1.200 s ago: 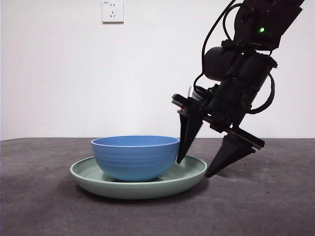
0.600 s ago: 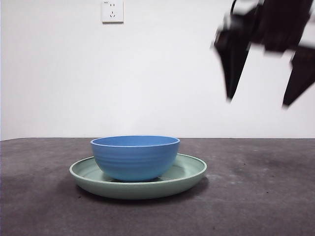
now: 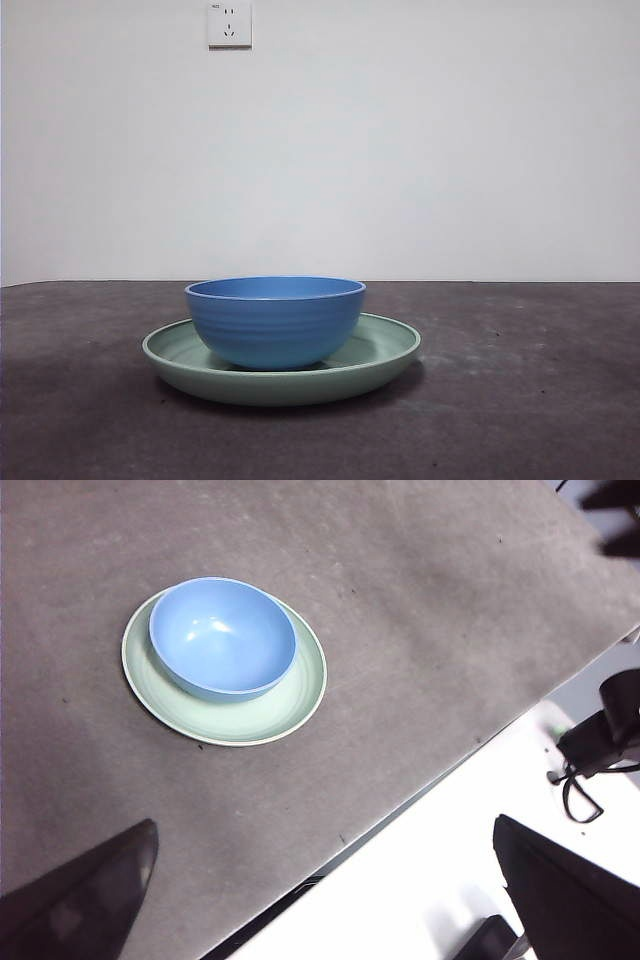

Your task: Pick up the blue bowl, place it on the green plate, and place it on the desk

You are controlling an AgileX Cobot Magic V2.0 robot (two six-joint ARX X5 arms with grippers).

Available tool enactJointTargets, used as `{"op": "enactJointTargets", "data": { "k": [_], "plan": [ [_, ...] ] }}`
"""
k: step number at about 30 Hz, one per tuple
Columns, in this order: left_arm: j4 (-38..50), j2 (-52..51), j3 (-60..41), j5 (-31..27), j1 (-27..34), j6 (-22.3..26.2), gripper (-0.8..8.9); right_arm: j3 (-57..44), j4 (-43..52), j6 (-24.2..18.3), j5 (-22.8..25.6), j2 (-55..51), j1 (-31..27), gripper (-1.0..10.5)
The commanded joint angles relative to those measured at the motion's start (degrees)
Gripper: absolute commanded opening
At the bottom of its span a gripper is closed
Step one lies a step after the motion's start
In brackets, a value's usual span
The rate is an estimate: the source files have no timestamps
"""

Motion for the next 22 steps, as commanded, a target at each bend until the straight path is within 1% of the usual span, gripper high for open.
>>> {"op": "enactJointTargets", "data": {
  "k": [1,3,7,14,15,16,17,18,19,20,22],
  "plan": [
    [0.55,-0.5,0.74,0.2,-0.57,-2.6,6.57,0.59,-2.25,3.43,0.72,-3.06,2.51,5.9],
    [0.33,-1.18,0.74,0.2,-0.57,-3.48,6.56,0.59,-5.22,3.85,1.64,-5.95,3.63,5.9],
    [0.07,-3.26,0.72,0.11,-0.55,-3.61,6.56,0.59,-9.09,4.11,1.79,-9.6,3.82,5.9],
    [0.0,-4.92,0.72,-0.11,-0.55,-3.63,6.47,0.59,-10.19,4.11,1.75,-12.92,3.82,5.8],
    [-0.13,-4.92,0.72,-0.11,-0.55,-3.65,6.07,0.59,-10.27,4.11,1.73,-12.92,3.82,5.3],
    [-0.37,-4.9,0.72,-0.11,-0.55,-3.63,5.18,0.59,-10.49,4.15,1.68,-12.92,3.82,4.1],
    [-0.76,-4.9,0.72,-0.11,-0.55,-3.61,3.56,0.59,-10.78,4.13,1.75,-12.92,3.82,2.2],
    [-1.14,-4.9,0.72,-0.11,-0.55,-3.52,1.54,0.57,-10.82,4.09,2.29,-12.92,3.82,-0.1],
    [-1.2,-4.9,0.72,-0.11,-0.55,-3.54,-0.03,0.57,-10.54,4.11,2.99,-12.92,3.82,0.2],
    [-1.01,-4.9,0.72,-0.15,-0.52,-3.63,0.31,0.57,-10.21,4.13,3.41,-12.92,3.82,0.3],
    [-0.61,-4.9,0.72,-0.28,-0.5,-3.61,0.28,0.57,-9.11,4.13,4.44,-12.92,3.78,0.3]
  ]
}}
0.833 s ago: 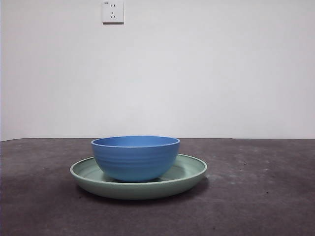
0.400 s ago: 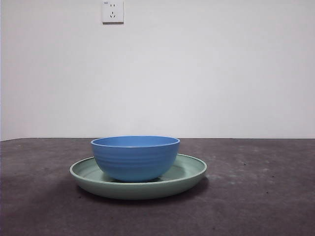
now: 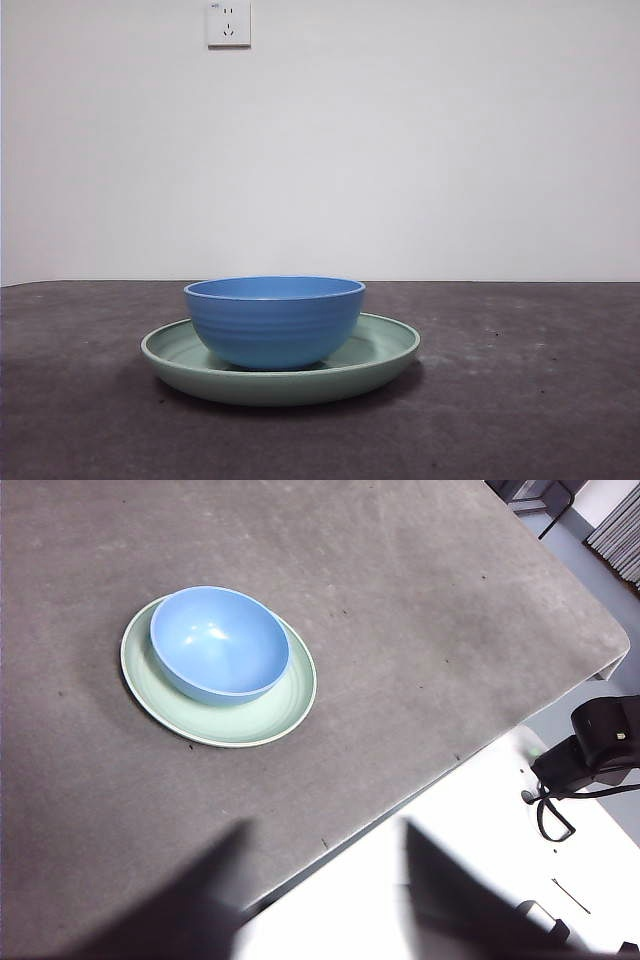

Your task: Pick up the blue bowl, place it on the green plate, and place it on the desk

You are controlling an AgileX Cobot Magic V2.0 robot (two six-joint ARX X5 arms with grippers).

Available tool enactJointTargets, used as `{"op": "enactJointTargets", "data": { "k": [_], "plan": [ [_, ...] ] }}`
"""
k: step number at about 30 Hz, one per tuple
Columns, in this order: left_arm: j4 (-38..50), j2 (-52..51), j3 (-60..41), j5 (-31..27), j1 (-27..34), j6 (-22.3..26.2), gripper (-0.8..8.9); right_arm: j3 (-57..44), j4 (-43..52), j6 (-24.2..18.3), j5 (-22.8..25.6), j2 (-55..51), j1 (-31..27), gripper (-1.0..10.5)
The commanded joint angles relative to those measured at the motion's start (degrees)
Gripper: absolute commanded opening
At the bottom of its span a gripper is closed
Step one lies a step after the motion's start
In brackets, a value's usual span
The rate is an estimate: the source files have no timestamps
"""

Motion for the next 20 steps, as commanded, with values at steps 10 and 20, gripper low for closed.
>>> {"op": "enactJointTargets", "data": {
  "k": [10,20],
  "plan": [
    [0.66,0.26,0.72,-0.15,-0.42,-0.04,0.28,0.66,-1.25,0.37,1.49,0.33,0.57,0.3],
    [0.85,0.26,0.11,-0.17,1.88,-0.07,0.28,0.66,-1.25,0.37,1.46,0.33,0.57,0.3]
  ]
}}
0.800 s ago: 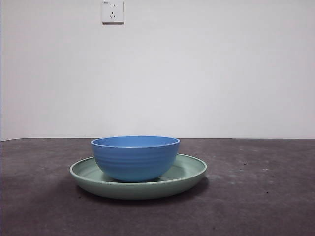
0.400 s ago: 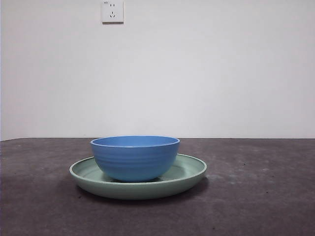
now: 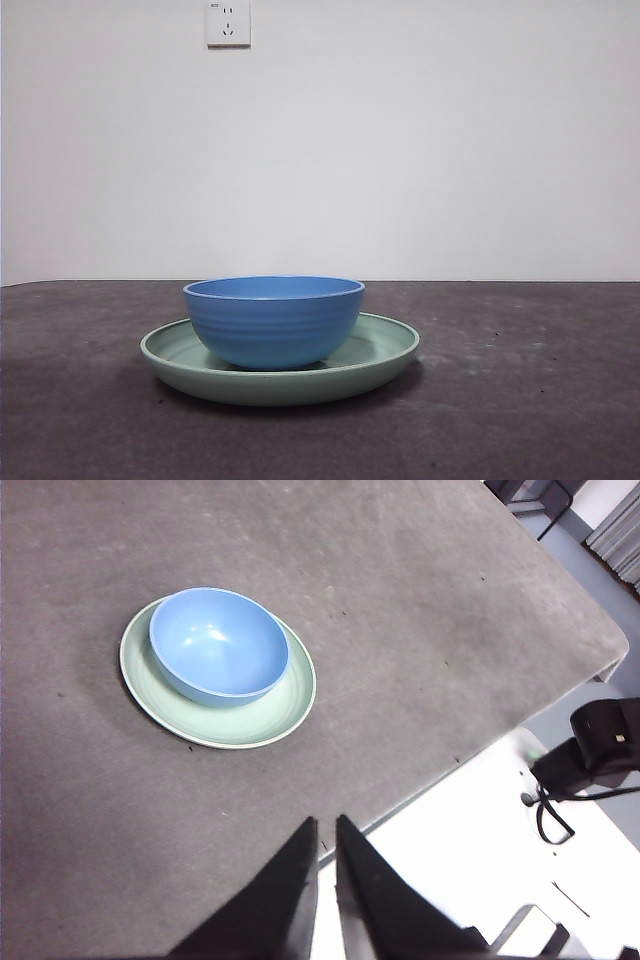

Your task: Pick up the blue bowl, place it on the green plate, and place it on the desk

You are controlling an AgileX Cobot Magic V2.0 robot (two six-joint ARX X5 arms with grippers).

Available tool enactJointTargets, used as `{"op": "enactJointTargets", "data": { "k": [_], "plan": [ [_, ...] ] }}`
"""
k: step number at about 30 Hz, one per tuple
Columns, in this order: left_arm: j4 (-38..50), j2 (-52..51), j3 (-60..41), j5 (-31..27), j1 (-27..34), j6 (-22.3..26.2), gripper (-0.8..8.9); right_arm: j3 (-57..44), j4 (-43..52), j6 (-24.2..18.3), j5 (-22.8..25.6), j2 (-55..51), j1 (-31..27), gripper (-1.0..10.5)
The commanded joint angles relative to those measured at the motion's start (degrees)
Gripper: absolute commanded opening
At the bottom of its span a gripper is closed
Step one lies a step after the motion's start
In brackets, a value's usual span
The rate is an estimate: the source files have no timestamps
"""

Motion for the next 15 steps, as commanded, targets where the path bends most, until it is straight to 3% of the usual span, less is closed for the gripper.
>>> {"op": "enactJointTargets", "data": {
  "k": [1,5,8,11,15],
  "plan": [
    [0.83,0.26,-0.31,-0.11,2.71,0.09,0.28,0.66,-1.53,0.35,0.24,0.33,0.57,0.3],
    [3.72,0.04,-5.42,-0.13,11.74,0.52,0.28,0.66,-1.55,0.35,0.26,0.33,0.57,0.3],
    [8.39,-0.66,-12.02,-1.33,19.54,7.43,0.28,0.66,-1.55,0.35,0.26,0.33,0.57,0.3],
    [19.96,-2.91,-21.68,-4.85,26.43,9.29,0.28,0.66,-1.55,0.35,0.26,0.33,0.57,0.3],
    [42.1,-8.0,-36.02,-5.16,33.88,9.33,0.28,0.66,-1.55,0.35,0.26,0.33,0.57,0.3]
  ]
}}
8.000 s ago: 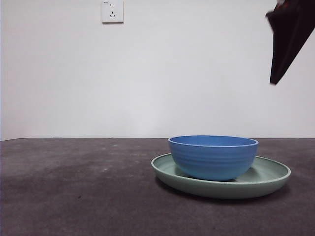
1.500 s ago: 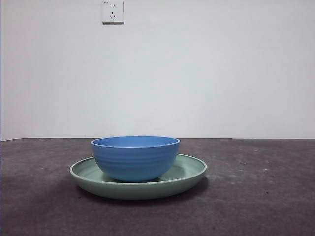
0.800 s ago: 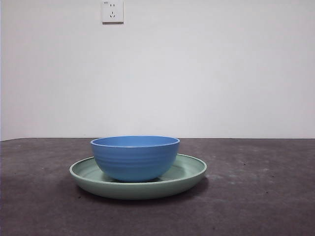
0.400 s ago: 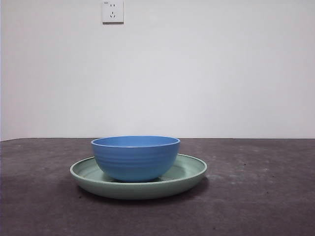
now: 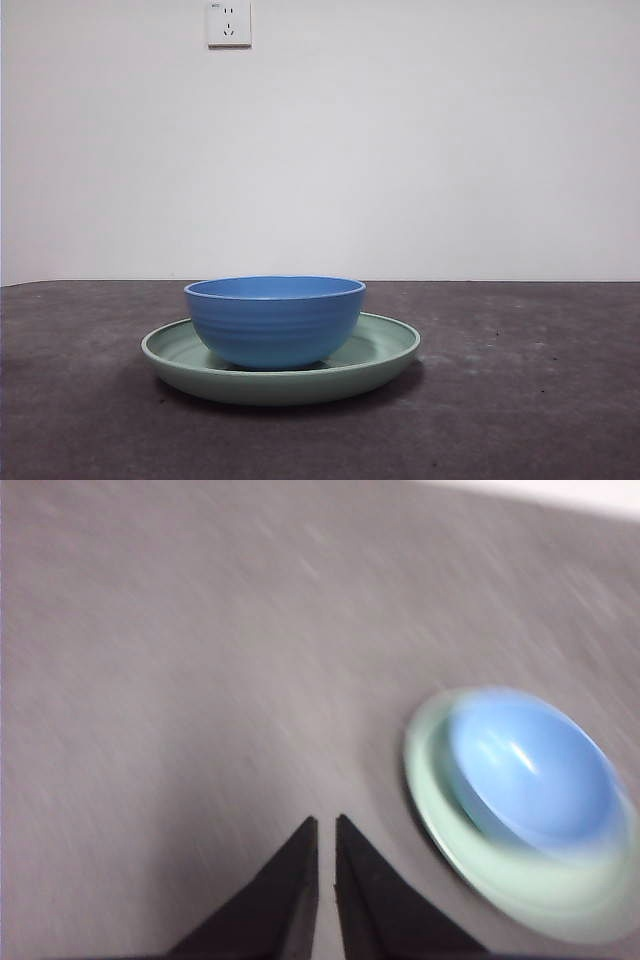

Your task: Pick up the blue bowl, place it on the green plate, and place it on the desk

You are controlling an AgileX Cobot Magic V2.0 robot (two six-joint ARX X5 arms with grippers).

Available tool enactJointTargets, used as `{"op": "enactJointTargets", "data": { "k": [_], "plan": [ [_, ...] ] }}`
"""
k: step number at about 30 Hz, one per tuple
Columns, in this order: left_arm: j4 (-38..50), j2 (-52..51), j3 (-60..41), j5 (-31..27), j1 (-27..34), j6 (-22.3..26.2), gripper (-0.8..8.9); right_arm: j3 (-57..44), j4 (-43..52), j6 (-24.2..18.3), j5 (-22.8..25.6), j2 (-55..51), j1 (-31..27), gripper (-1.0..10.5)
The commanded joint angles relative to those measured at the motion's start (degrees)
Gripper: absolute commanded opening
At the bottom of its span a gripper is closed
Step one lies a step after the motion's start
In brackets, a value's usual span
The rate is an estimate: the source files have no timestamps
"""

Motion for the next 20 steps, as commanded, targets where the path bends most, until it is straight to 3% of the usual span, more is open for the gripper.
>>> {"op": "enactJointTargets", "data": {
  "k": [1,4,6,13,20],
  "plan": [
    [17.53,-3.23,-8.83,-0.35,3.21,1.7,0.28,0.66,-1.55,0.35,0.26,0.33,0.57,0.3],
    [36.85,-7.8,-23.1,-0.35,6.38,1.66,0.28,0.66,-1.55,0.35,0.26,0.33,0.57,0.3],
    [42.66,-9.79,-29.57,-0.76,7.17,1.64,0.28,0.66,-1.55,0.35,0.26,0.33,0.57,0.3],
    [40.59,-15.43,-36.0,-9.22,7.34,1.73,0.28,0.66,-1.55,0.35,0.26,0.33,0.57,0.3],
    [35.98,-16.79,-37.27,-9.49,7.87,7.37,0.28,0.66,-1.55,0.35,0.26,0.33,0.57,0.3]
  ]
}}
